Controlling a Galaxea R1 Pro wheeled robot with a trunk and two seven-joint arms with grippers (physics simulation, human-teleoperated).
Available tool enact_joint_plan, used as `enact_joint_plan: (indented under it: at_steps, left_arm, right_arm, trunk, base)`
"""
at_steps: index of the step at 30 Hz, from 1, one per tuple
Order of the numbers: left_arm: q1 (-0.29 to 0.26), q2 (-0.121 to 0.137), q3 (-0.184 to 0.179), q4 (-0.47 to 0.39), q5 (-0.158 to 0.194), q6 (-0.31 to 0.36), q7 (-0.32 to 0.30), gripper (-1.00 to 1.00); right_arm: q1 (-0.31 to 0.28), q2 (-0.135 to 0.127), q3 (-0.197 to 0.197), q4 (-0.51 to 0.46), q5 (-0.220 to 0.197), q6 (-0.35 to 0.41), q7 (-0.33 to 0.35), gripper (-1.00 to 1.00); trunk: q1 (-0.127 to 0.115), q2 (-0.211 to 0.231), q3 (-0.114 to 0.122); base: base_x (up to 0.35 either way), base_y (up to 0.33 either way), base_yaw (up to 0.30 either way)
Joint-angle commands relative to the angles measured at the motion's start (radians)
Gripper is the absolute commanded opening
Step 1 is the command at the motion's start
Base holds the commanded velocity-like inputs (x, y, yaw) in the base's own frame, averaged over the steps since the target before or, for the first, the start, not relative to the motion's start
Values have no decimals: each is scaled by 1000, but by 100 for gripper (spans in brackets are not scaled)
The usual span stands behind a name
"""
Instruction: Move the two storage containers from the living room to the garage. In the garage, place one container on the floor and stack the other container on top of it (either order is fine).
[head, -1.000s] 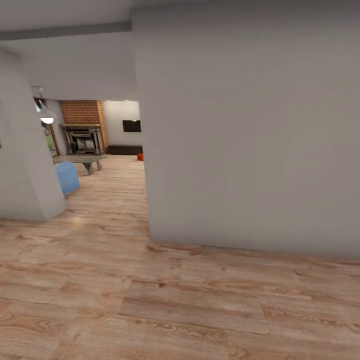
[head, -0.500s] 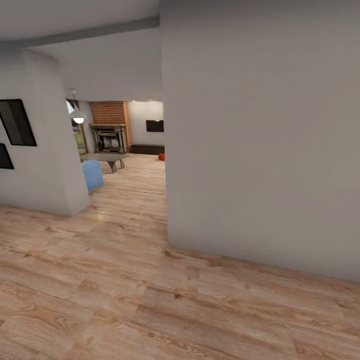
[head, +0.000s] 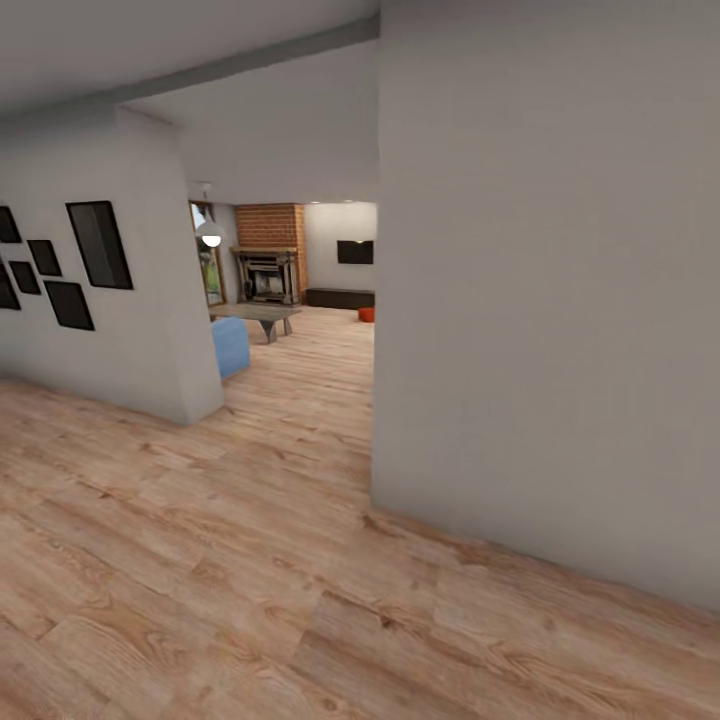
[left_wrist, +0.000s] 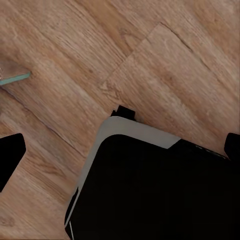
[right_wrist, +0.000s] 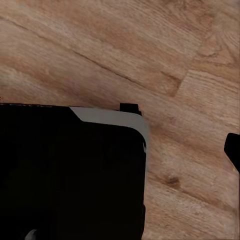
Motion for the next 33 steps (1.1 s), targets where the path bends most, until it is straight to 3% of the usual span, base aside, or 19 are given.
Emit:
enact_joint_plan:
  at_steps: [1,33]
  left_arm:
    - [-1,0,7,0,0,-1,1,100]
    - [-1,-2,6,0,0,-2,1,100]
  right_arm:
    - [-1,0,5,3,0,-6,1,100]
    - [-1,3,4,3,3,-18,-3,100]
  trunk:
    - [1,-1,-2]
    - [1,-1,2]
  base:
    - [322,0,273]
    - [322,0,277]
